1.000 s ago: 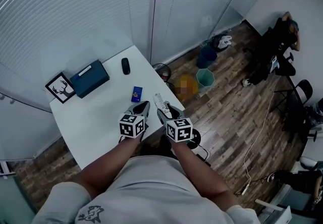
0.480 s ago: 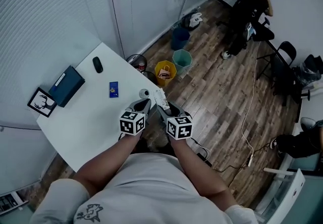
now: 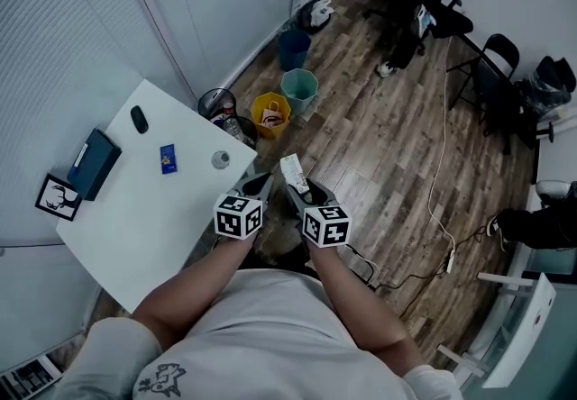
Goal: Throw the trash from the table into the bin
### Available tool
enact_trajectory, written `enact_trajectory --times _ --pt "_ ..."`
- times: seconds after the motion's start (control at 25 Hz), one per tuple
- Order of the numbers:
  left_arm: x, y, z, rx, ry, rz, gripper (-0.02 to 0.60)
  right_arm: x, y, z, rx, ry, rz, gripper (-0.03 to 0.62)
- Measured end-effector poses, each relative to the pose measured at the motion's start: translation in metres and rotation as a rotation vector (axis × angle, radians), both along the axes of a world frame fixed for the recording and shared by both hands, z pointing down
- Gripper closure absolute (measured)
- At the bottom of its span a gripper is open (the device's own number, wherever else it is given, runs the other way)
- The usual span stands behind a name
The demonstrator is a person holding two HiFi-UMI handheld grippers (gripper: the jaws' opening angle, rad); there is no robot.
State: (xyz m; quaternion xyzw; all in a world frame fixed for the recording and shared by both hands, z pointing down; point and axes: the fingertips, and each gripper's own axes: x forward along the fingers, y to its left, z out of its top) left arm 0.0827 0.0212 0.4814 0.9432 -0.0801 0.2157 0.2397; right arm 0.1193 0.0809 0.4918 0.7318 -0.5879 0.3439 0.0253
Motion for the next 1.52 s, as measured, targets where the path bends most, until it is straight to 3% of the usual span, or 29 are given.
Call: enact_trajectory --times 0.44,0.64,1.28,1.52 --pt "0.078 0.066 0.03 0.001 -0.046 0.031 0.575 0.083 0.077 0.033 -0.012 -0.062 0.051 0.373" --pt "0.09 0.079 0.055 0.002 -0.087 0.07 0.575 0.107 0.106 0.064 -0.034 -0.121 0.112 0.373" --pt "0.118 0.092 0.175 -0.089 -0.218 0.214 0.575 0.121 0.125 0.178 -0.162 -0.239 0.216 0.373" --pt "0.112 0.102 0.24 -0.142 -0.283 0.248 0.575 0.129 0.127 0.239 -0.218 -0.281 0.243 0.373"
